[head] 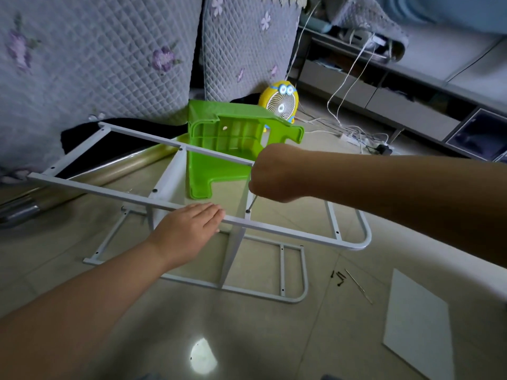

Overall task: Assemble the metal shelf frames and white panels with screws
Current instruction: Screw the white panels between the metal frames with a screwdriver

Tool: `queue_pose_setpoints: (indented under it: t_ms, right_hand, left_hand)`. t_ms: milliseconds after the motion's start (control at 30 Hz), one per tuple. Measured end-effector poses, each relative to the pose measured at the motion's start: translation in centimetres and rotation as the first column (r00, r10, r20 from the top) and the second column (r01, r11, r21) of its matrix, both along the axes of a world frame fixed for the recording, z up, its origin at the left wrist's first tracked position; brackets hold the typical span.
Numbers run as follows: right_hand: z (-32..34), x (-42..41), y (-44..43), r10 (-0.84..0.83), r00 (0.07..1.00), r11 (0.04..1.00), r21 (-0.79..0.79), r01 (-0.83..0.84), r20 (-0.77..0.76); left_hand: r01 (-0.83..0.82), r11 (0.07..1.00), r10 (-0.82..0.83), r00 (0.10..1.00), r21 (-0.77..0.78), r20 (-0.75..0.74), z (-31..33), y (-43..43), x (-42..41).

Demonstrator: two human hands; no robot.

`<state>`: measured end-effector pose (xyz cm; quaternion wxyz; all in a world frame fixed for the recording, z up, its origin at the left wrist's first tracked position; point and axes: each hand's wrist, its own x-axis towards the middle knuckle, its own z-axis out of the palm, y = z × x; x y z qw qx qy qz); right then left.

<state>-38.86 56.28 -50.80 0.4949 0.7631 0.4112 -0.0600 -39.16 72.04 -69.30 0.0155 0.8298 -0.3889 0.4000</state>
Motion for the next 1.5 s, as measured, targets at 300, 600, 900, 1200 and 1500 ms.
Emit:
queue_pose_setpoints:
  t_ms: [300, 600, 900, 1200, 1500]
  right_hand:
    - [-0.2, 5.8, 1.1, -0.779, 0.467, 0.505, 0.022, 0.863, -0.419]
    - [0.3, 8.4, -4.7, -0.653, 0.365, 0.304, 0.212, 0.929, -0.663]
    - [-8.5, 11.9, -21.3, -0.519, 0.582, -0.328, 0.775, 0.540, -0.626]
    - [-27.0, 6.2, -35.5, -0.774, 0.146, -0.483, 0.724, 0.493, -0.616]
    - [-36.2, 0.9, -36.6, -0.812, -0.059, -0.539, 0.709, 0.455, -0.580]
  left_hand:
    - [0.003, 1.000, -0.002, 0.999, 0.023, -0.035, 0.1, -0.2, 0.0]
    - [0.090, 0.995, -0.072, 0.956, 0.051, -0.285, 3.0, -0.5, 1.5]
    - [0.169, 0.986, -0.161, 0.909, -0.014, -0.384, 5.2, -12.3, 9.7]
    - [0.105, 0.992, -0.129, 0.834, -0.076, -0.537, 3.4, -23.3, 13.1]
    - [0.081, 0.984, -0.152, 0.844, -0.157, -0.514, 1.2, -23.9, 13.0]
